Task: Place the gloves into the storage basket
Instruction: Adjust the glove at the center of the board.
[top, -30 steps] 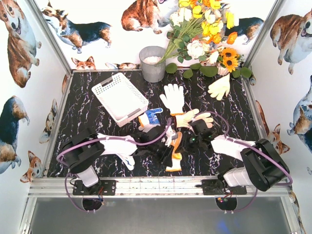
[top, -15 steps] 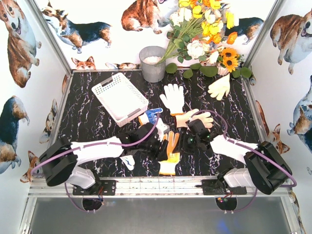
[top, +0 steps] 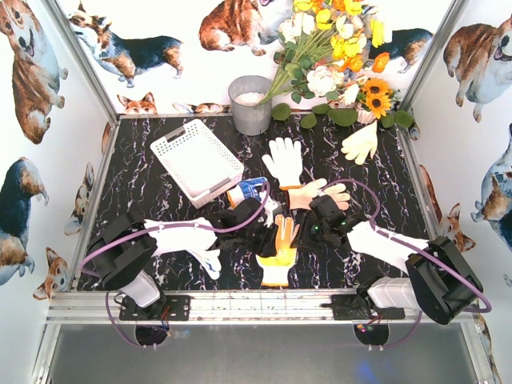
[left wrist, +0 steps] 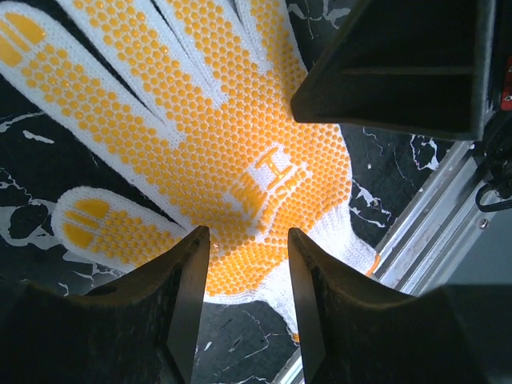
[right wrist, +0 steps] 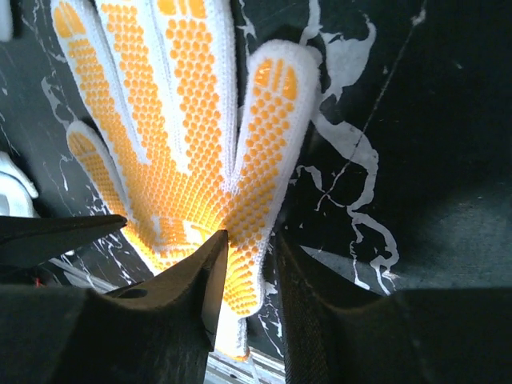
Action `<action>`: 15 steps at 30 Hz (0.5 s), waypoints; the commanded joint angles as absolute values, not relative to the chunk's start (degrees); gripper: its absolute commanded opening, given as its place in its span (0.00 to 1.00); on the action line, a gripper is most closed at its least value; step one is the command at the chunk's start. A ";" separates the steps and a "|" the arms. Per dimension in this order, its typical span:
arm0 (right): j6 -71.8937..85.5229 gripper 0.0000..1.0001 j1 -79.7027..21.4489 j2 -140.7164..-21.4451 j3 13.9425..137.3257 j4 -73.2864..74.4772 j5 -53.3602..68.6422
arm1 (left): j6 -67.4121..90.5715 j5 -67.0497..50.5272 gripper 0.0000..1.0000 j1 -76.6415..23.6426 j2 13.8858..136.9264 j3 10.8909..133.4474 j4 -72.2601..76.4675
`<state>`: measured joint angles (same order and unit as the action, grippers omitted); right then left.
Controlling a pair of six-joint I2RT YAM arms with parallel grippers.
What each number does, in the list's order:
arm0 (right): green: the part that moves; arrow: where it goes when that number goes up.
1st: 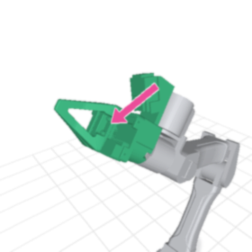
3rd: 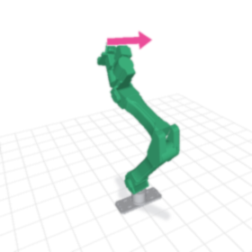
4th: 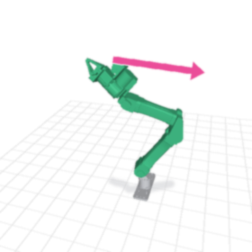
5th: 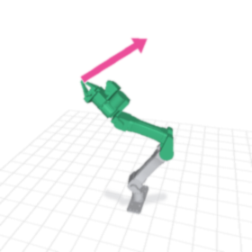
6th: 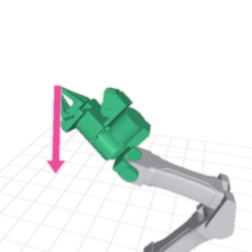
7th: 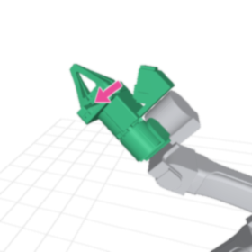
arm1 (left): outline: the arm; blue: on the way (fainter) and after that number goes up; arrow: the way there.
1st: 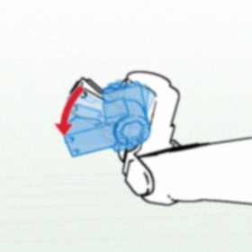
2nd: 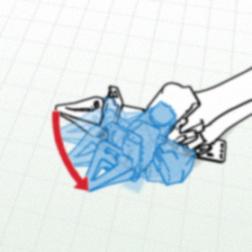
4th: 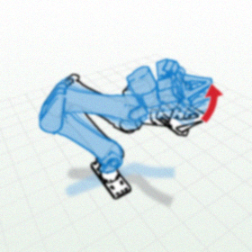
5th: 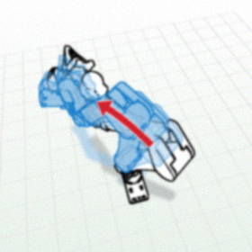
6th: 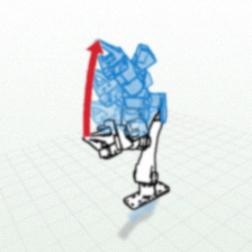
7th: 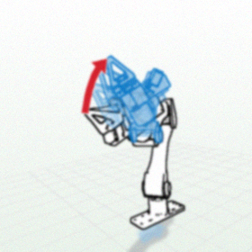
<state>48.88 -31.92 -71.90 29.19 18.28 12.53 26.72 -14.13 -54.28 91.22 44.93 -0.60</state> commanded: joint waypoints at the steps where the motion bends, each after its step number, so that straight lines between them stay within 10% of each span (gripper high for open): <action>1: 50.02 0.29 -31.92 -72.51 29.58 16.97 9.20 | 26.14 -14.62 0.38 -53.71 91.41 43.82 1.42; 15: 48.29 0.24 -31.23 -74.56 32.43 18.82 7.22 | 27.16 -14.96 0.38 -53.65 89.48 37.39 2.24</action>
<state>49.41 -31.75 -74.72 30.63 18.06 10.37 26.94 -14.76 -54.02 90.35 39.75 3.53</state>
